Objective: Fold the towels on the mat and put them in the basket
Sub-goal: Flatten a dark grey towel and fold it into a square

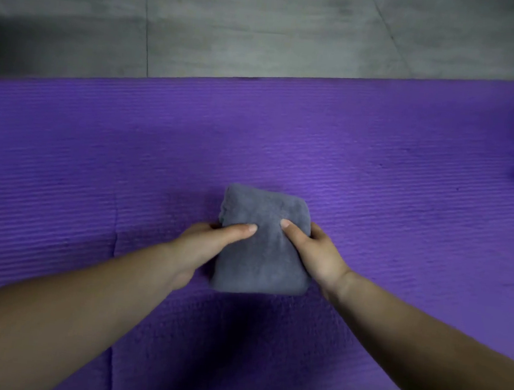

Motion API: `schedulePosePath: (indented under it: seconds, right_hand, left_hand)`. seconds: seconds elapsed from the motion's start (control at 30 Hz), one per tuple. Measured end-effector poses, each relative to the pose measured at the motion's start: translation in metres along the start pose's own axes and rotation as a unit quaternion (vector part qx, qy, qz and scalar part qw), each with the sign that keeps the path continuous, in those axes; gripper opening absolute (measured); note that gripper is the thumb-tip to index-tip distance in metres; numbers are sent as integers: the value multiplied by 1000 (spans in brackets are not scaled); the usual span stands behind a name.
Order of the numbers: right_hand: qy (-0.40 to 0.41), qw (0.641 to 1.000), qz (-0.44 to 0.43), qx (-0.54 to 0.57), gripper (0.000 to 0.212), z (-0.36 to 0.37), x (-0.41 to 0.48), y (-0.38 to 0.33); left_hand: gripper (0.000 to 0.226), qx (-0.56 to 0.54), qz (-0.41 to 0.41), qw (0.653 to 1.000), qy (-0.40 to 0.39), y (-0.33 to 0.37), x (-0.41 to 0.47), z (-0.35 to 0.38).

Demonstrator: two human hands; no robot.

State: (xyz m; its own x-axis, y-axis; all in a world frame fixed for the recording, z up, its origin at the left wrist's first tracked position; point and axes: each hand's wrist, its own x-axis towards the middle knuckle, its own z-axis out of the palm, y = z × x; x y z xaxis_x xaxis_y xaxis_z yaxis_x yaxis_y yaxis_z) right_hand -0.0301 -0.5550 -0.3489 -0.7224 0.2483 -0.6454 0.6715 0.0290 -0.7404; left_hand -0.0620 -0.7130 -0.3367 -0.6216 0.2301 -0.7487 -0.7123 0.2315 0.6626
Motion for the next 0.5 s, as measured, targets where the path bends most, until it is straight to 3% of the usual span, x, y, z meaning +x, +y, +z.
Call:
schedulePosePath:
  seconds: [0.13, 0.23, 0.37, 0.5]
  right_hand:
    - [-7, 998, 41, 46, 19, -4, -37, -13]
    - [-3, 995, 69, 71, 24, -8, -84, -34]
    - [-22, 984, 117, 130, 36, -17, -171, -88]
    - [-91, 947, 159, 265, 61, -42, -279, -174]
  left_hand:
    - [43, -72, -22, 997, 5, 2, -33, 6]
    - [20, -133, -37, 990, 35, 13, -86, 10]
    - [52, -159, -37, 983, 85, 59, -180, 9]
    - [57, -160, -7, 983, 87, 139, -293, 9]
